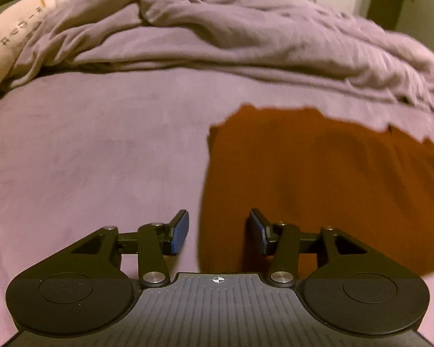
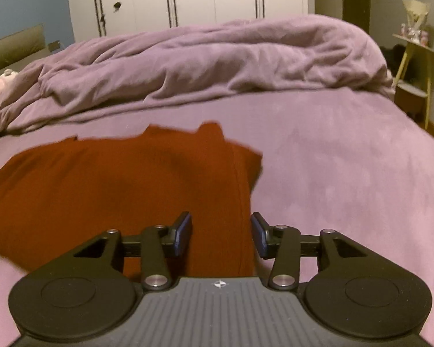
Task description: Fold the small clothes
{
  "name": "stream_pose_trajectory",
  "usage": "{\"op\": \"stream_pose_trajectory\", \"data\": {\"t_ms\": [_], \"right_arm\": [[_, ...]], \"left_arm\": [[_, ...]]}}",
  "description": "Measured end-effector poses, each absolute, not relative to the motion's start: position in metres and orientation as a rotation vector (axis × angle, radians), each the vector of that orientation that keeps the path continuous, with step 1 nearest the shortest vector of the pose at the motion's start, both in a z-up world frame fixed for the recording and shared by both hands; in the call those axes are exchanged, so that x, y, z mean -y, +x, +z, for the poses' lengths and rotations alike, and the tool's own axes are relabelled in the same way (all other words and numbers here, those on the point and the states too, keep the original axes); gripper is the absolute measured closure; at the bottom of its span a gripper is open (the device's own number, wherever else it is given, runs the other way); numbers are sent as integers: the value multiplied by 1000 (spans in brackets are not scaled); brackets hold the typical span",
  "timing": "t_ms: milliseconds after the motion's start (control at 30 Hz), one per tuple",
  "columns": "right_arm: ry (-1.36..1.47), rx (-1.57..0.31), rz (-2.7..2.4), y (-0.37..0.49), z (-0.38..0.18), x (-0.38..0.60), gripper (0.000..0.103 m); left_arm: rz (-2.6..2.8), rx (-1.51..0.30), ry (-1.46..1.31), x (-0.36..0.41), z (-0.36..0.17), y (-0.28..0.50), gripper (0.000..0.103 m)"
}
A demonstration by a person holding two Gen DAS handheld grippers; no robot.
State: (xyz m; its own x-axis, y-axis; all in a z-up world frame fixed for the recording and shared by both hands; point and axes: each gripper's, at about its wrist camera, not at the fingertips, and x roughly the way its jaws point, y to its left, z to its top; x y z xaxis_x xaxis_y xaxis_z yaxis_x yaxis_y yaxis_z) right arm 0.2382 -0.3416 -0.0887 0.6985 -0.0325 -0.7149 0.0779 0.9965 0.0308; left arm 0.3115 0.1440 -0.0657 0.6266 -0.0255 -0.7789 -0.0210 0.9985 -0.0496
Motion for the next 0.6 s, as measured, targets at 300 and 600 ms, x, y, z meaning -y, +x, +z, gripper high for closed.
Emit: {"op": "stream_pose_trajectory", "data": {"t_ms": [300, 600], "right_arm": [[72, -813, -56, 229, -84, 336, 78], [-87, -802, -145, 232, -80, 328, 98]], "left_arm": [[-56, -949, -287, -150, -72, 306, 60], [-11, -902, -249, -149, -63, 311, 92]]}}
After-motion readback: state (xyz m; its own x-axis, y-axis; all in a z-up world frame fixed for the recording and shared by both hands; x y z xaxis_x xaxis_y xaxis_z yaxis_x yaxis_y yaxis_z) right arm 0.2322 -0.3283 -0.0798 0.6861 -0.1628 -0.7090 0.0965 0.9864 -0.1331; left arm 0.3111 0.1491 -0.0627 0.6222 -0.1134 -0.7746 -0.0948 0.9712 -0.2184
